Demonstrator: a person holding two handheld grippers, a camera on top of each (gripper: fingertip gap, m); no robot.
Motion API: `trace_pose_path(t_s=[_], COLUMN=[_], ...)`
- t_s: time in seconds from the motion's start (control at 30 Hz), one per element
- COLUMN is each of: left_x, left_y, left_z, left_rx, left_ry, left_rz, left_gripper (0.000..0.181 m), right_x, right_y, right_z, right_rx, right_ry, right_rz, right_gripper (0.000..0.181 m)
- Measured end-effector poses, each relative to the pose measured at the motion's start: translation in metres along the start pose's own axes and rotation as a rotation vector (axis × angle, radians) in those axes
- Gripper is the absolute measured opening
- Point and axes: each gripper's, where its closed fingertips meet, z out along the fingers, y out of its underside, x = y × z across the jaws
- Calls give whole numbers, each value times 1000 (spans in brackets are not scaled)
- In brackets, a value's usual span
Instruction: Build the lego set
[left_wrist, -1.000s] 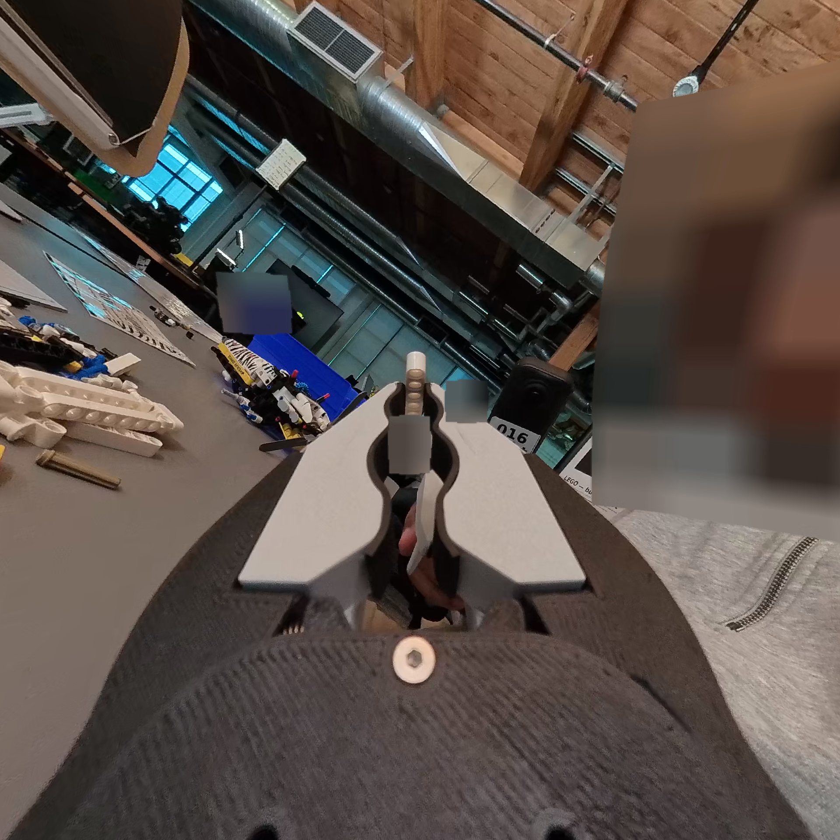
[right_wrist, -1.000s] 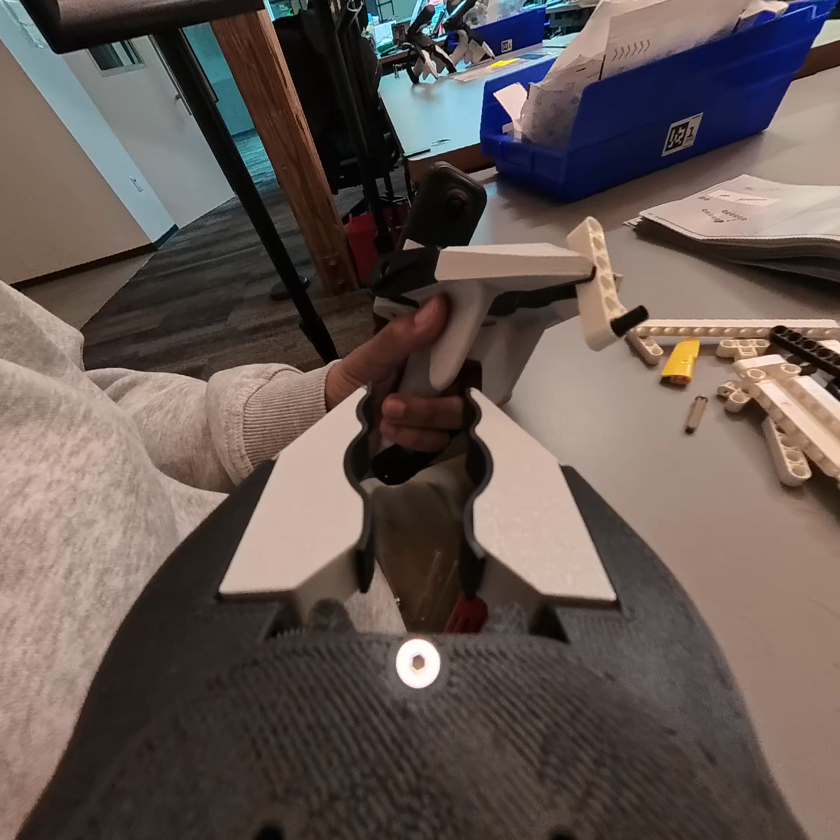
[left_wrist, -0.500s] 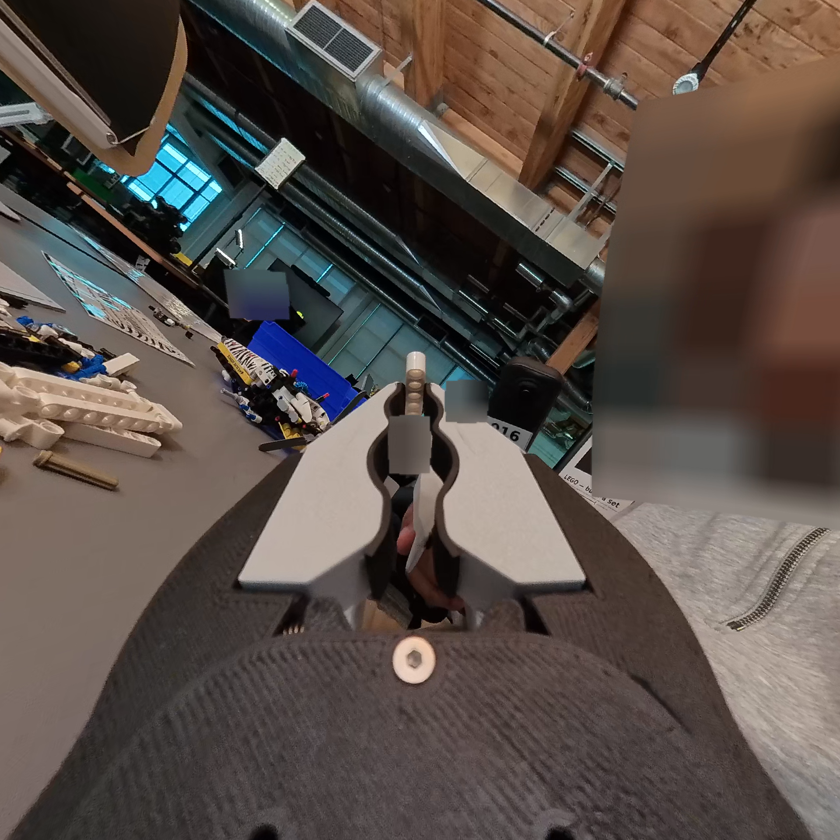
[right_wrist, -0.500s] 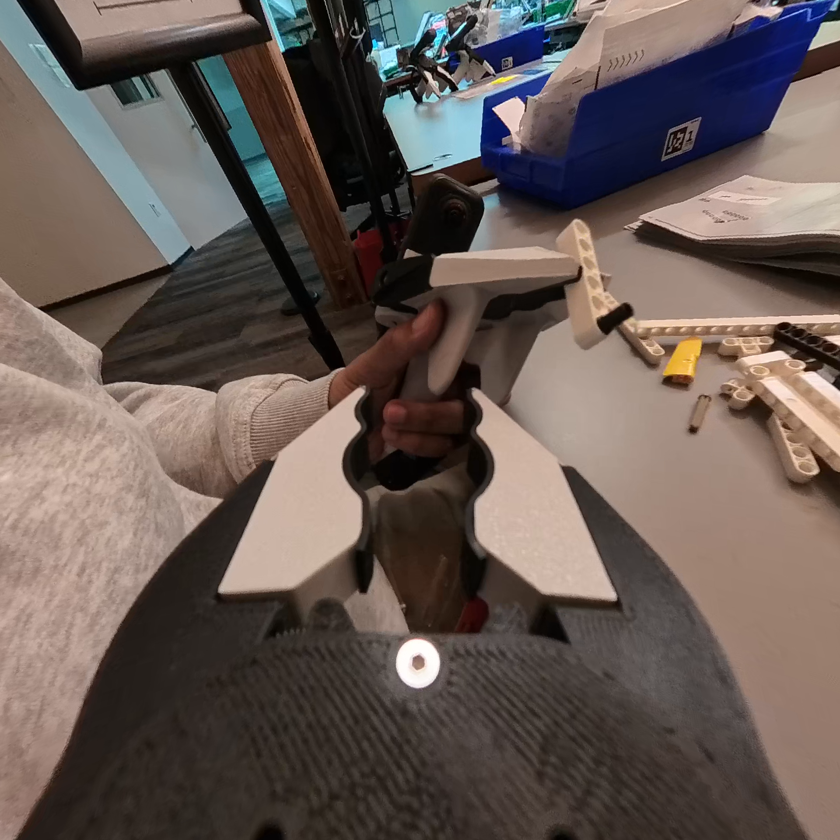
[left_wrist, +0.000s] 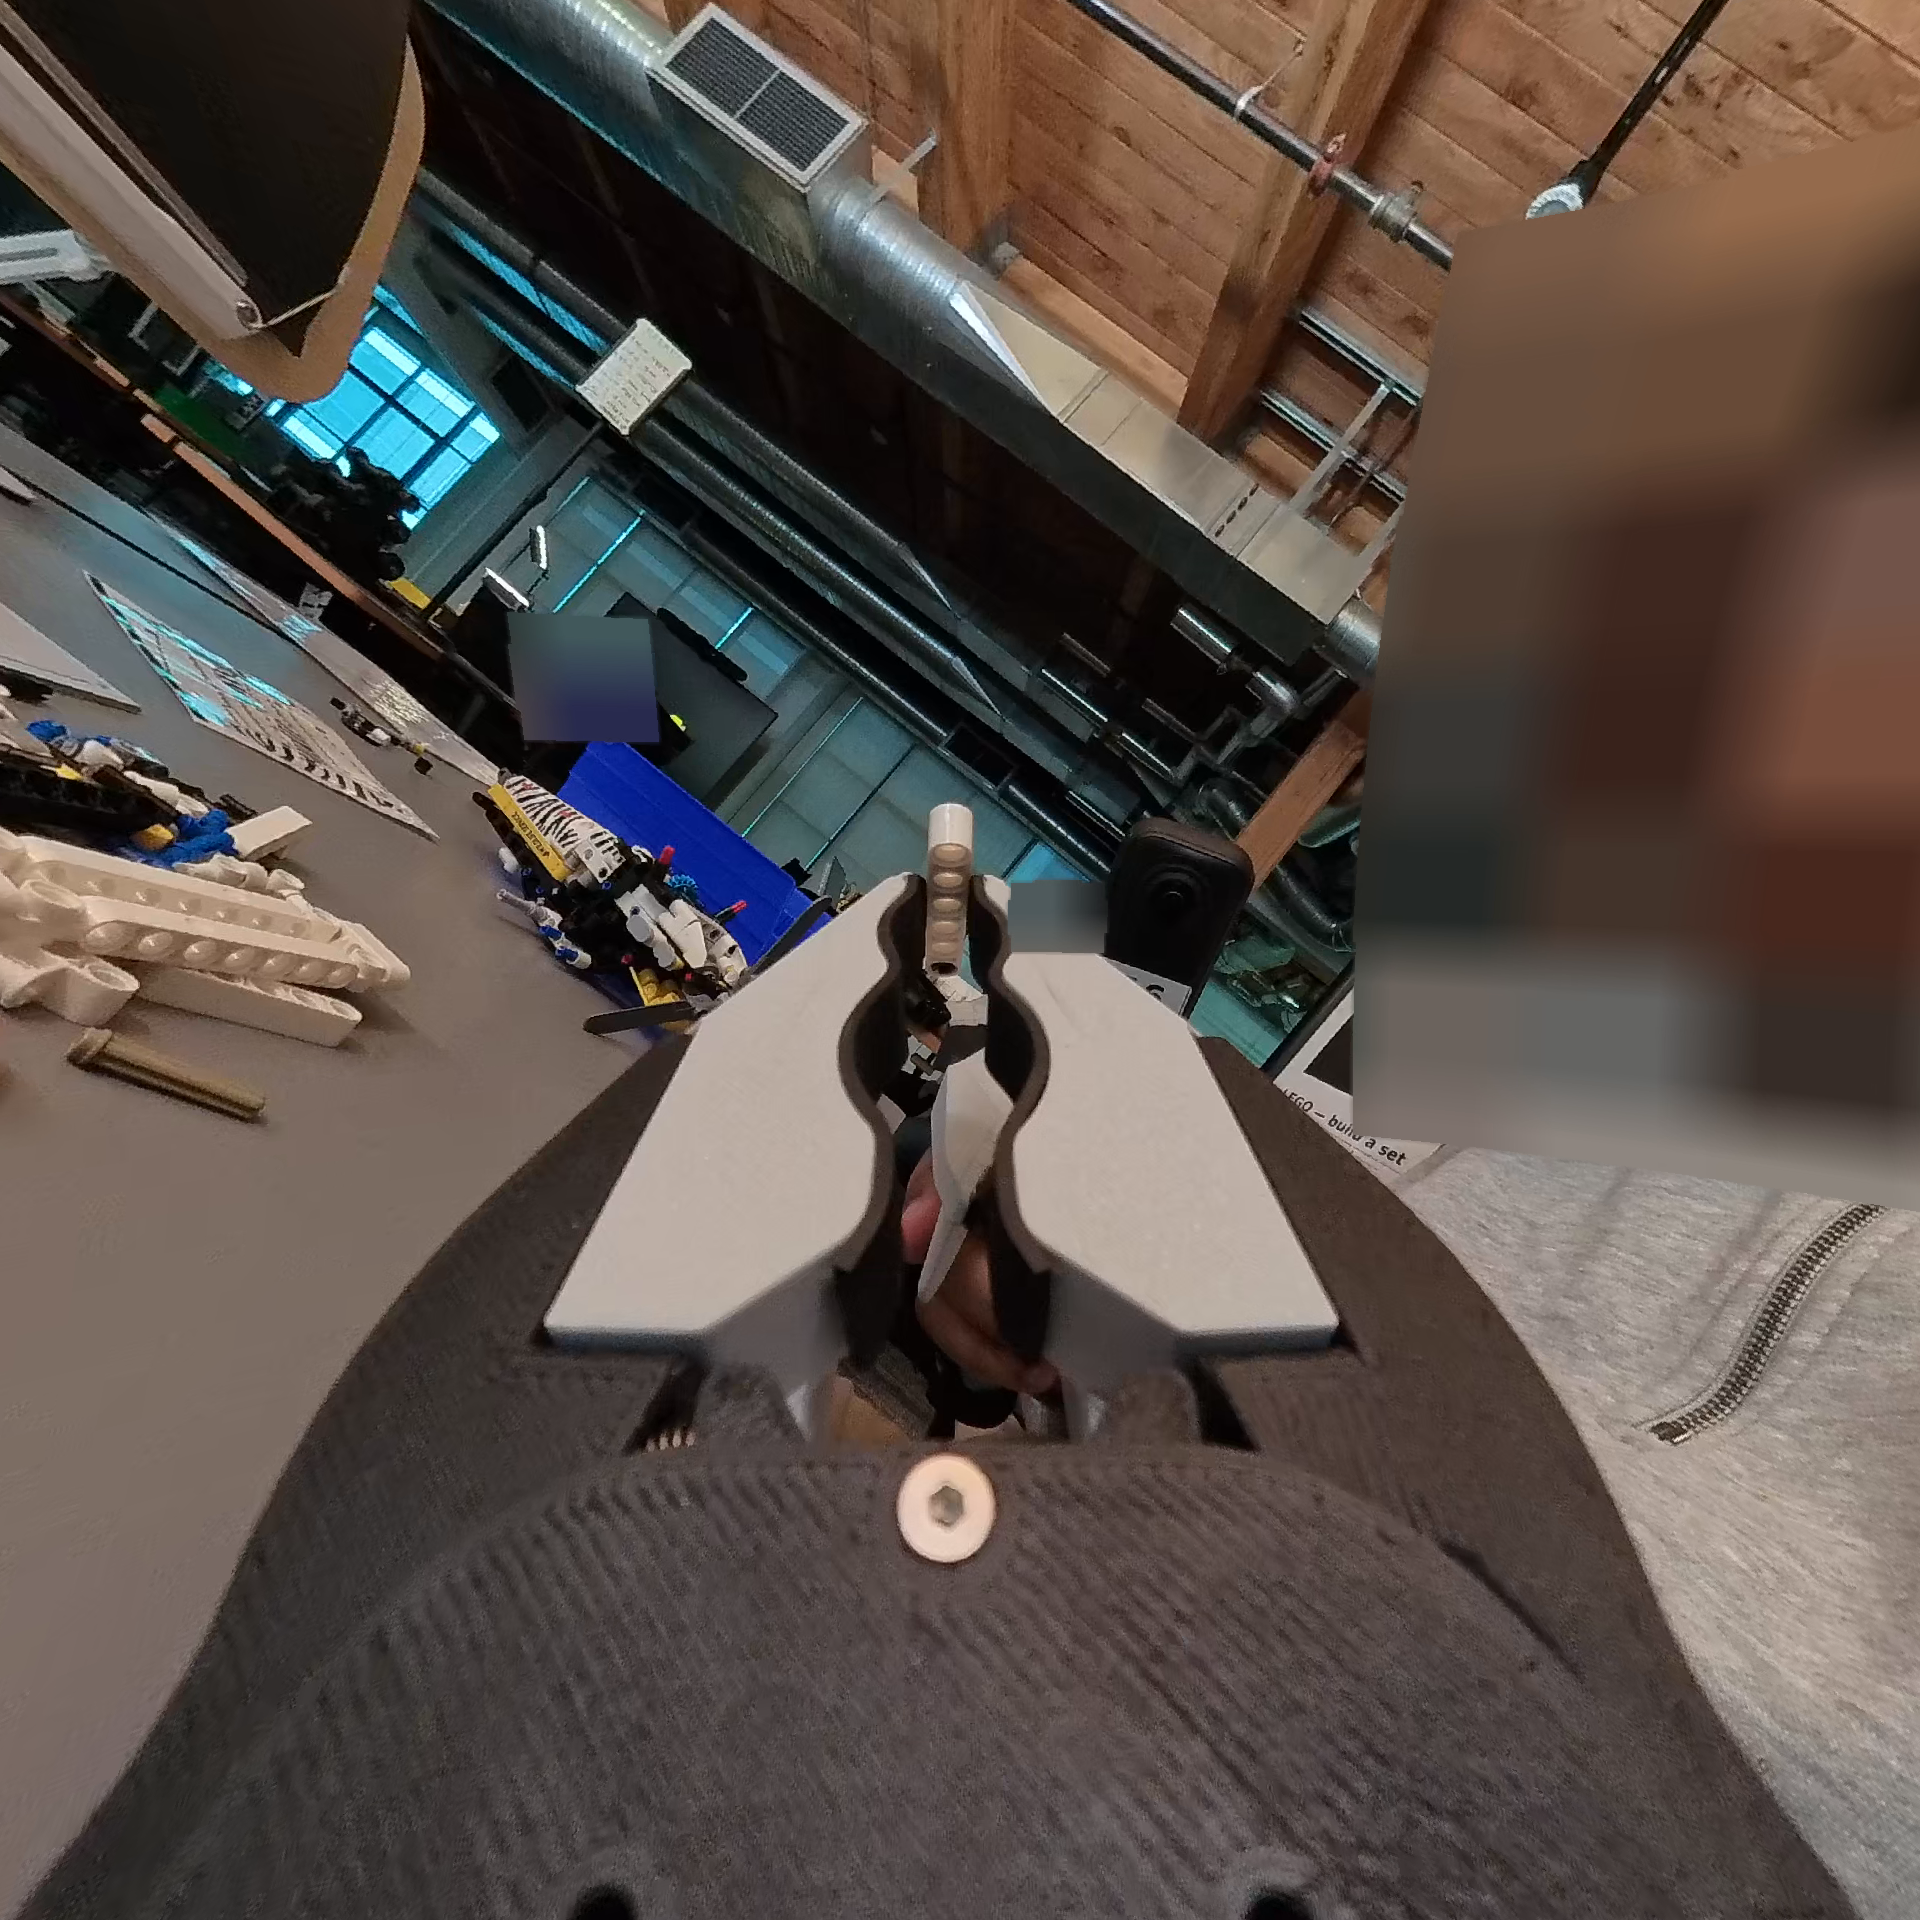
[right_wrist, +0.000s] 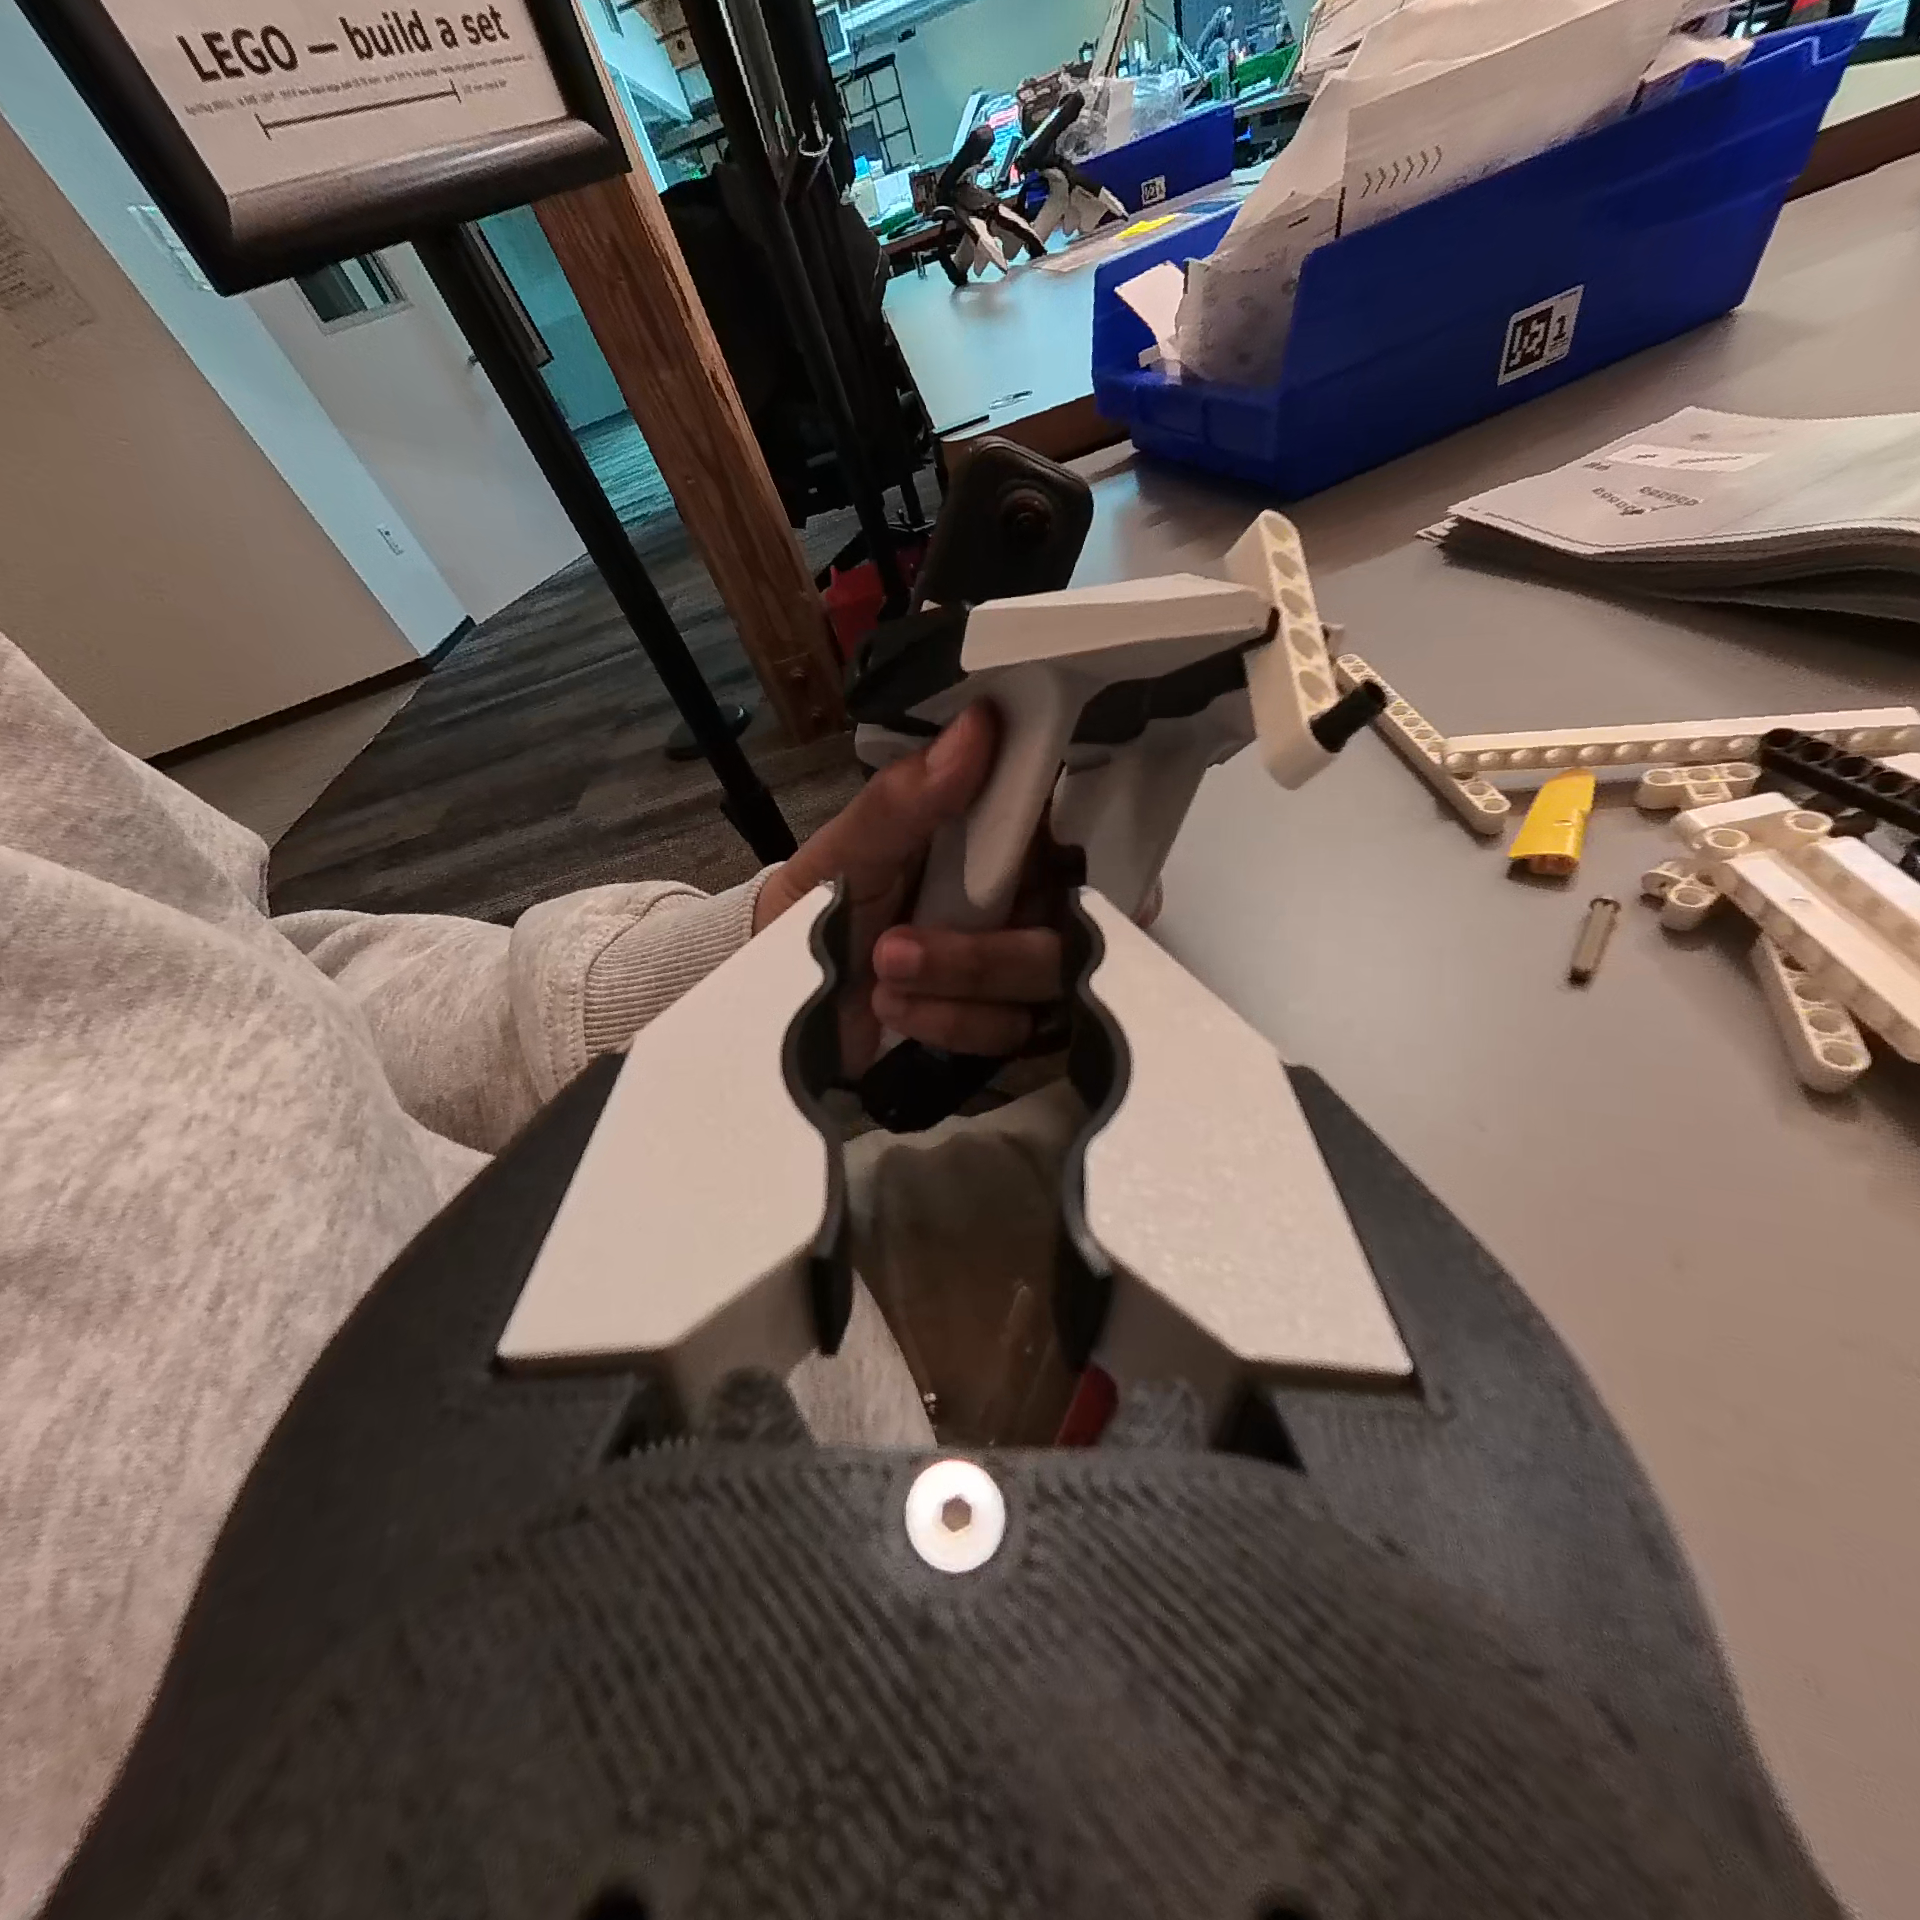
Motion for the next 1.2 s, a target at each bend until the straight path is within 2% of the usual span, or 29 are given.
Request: trace_pose_path(t_s=[0.03,0.6,0.8,1.03,1.2], left_x=[0,4,4,5,7], left_y=[0,-6,-5,-4,4], left_z=[0,-2,-2,-1,3], left_rx=[0,27,25,19,-15], left_ry=[0,2,6,15,37], left_rz=[0,41,36,26,-2], left_gripper=[5,5,5,5,5], right_x=[0,10,43,44,40], right_y=[0,-8,-11,-37,-39], right_z=[0,-7,-25,-46,-45], right_rx=[1,46,78,284,309], right_ry=[1,51,210,116,60], right_rz=[-1,0,56,182,215], right_gripper=[38,38,28,27,25])
